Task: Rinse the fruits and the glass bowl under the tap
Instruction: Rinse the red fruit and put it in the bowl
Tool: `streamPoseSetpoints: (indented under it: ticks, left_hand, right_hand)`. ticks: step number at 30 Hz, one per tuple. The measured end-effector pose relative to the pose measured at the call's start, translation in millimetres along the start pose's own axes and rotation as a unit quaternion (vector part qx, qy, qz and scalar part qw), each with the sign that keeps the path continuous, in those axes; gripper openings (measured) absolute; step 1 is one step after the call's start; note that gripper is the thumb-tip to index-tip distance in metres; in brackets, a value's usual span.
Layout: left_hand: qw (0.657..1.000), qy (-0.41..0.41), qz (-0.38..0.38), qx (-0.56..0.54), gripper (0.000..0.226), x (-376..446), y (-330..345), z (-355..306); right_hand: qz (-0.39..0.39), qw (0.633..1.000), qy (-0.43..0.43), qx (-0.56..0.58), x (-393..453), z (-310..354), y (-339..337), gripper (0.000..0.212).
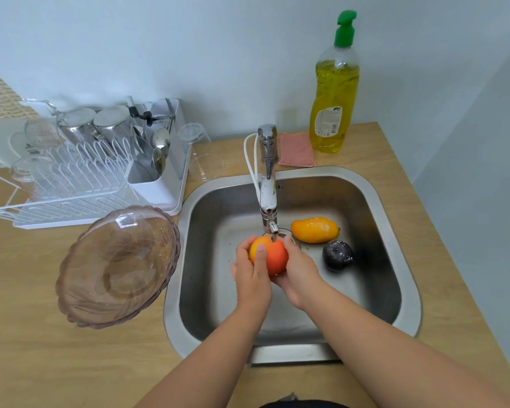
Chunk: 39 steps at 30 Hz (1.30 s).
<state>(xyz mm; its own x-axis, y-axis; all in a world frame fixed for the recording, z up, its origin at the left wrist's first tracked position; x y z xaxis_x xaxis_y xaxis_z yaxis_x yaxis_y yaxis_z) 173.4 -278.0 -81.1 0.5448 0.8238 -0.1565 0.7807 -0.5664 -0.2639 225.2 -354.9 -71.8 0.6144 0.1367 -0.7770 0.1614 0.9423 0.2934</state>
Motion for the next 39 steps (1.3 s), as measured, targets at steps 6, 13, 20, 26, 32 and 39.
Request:
streamPoseSetpoints:
  ticks: [6,13,20,26,32,39]
  left_hand:
    - [0.988,-0.144,0.027,-0.057,0.031,16.0,-0.9,0.6]
    - [0.954,-0.259,0.072,-0.135,0.045,8.0,6.2,-5.3]
    - [0.993,-0.086,0.073,-0.044,0.031,6.9,2.6,-8.4]
    - [0.997,0.022,0.072,-0.010,0.033,1.8,-0.3,-10.4]
    - [0.989,0.102,0.105,0.037,0.030,-9.3,-5.4,-14.4]
    - [0.986,0.125,0.106,0.039,0.034,-10.9,-2.2,-11.2]
  right_hand:
    - [0.029,0.955,-0.236,-0.174,5.9,4.8,-11.6,0.037]
    - [0.037,0.777,-0.441,-0.447,2.2,-3.3,-16.1,0.055]
    - [0.018,0.756,-0.493,-0.430,2.8,12.0,-9.8,0.048]
    - [-0.017,0.811,-0.456,-0.366,2.3,23.3,-4.2,0.020]
    - [-0.054,0.881,-0.305,-0.357,16.4,34.4,-2.1,0.013]
    - [-0.009,0.958,0.011,-0.285,8.3,27.2,-7.9,0.022]
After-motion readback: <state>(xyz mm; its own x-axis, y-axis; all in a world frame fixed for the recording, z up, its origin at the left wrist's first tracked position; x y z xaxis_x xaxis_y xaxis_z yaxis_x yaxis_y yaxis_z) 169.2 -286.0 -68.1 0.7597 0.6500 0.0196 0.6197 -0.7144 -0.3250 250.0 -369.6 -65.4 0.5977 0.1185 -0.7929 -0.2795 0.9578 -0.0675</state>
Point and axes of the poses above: each hand's wrist, its own x-axis towards the middle knuckle, its own y-axis out of the palm, z = x × y, the point moved 3 cm from there along x, towards the middle knuckle, and after that the axes turned 13 degrees about -z, right-handed, at the moved point
